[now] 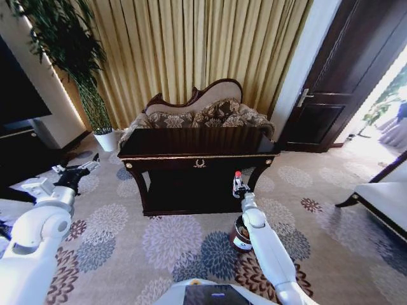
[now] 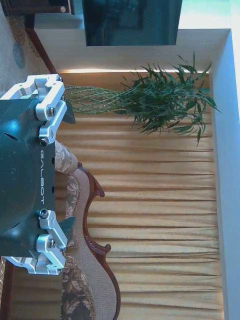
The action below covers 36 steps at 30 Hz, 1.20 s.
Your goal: Move to the front of the table and place the trash on the table into the trash bin.
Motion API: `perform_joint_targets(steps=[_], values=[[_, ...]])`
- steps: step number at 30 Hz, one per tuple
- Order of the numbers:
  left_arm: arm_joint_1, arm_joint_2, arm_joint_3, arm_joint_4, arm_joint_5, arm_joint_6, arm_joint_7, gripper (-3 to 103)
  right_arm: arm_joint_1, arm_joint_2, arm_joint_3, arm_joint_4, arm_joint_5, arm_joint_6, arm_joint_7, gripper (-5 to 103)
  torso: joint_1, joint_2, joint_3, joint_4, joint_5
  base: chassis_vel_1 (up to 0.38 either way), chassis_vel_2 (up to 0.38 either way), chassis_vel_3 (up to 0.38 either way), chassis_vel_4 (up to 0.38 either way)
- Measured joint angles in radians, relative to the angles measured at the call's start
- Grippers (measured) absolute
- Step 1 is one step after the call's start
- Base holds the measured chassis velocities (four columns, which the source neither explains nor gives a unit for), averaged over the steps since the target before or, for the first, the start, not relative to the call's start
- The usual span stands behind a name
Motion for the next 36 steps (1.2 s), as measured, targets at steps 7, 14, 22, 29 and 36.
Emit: perform_joint_targets(steps=[7,14,22,29,36], values=[[-0.008,-0.001,0.004,0.010,0.002,-0.002,0.004,100,0.013,0.005,0.010,-0.075,-0.055,-0.019,0.005,22,0.000,0.000,0.000,-0.0001,-0.0001,0.000,0.000,0.000,0.000],[-0.012,-0.005,0.008,0.017,0.004,-0.003,0.004,100,0.059,0.015,0.017,-0.269,-0.106,-0.003,0.035,22,0.000,0.000,0.000,-0.0001,0.0000,0.000,0.000,0.000,0.000],[-0.006,-0.005,0.003,0.015,0.004,-0.005,0.006,100,0.149,0.014,0.009,-0.537,-0.161,0.081,0.105,22,0.000,0.000,0.000,0.0001,0.0000,0.000,0.000,0.000,0.000],[-0.001,-0.001,-0.003,0.013,0.004,-0.009,0.009,100,0.215,0.008,0.002,-0.708,-0.193,0.124,0.173,22,0.000,0.000,0.000,0.0001,0.0000,0.000,0.000,0.000,0.000],[0.007,0.001,-0.009,0.010,0.003,-0.023,0.011,100,0.268,0.011,-0.001,-0.804,-0.183,0.116,0.200,22,0.000,0.000,0.000,0.0004,0.0000,0.000,0.000,0.000,0.000]])
